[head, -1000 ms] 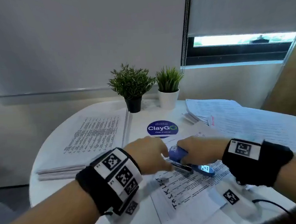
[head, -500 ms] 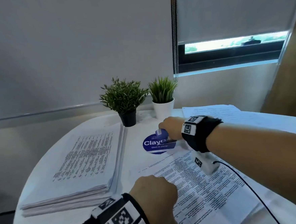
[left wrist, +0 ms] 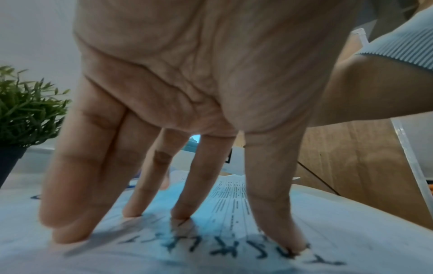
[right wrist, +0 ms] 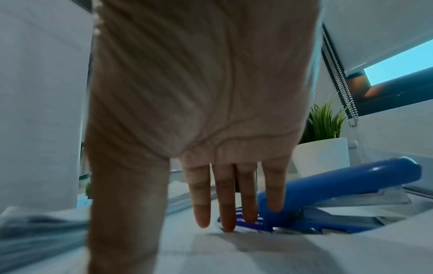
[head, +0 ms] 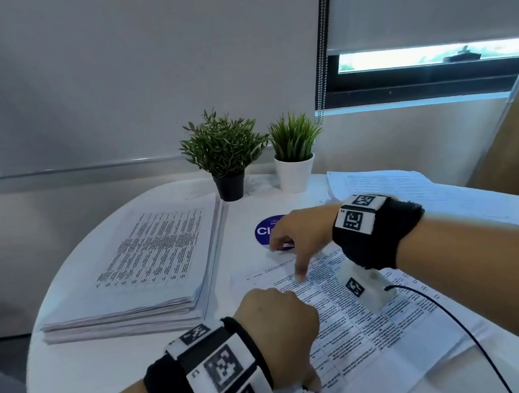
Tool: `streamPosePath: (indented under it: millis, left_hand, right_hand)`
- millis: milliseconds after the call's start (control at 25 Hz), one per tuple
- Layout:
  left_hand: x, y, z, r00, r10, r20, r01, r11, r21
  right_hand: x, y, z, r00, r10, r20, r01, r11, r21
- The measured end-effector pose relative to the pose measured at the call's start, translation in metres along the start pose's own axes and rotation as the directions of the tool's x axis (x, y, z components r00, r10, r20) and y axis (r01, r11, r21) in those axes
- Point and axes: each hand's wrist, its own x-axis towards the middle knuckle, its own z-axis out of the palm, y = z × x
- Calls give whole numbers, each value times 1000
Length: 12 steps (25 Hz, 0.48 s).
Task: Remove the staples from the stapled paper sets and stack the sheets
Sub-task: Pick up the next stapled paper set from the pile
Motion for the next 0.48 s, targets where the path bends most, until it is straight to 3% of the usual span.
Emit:
streamPosePath:
  millis: [80, 480]
  left_hand:
    - [-4, 1, 0, 1000, -3, -9, 4, 1000, 23]
    - [-6, 4, 7, 999, -19, -36, 20, 999, 28]
  right_hand:
    - [-3, -4, 8, 987, 49, 150, -44, 998, -37]
    - [3, -8, 16, 980, 140, 143, -125, 986, -108]
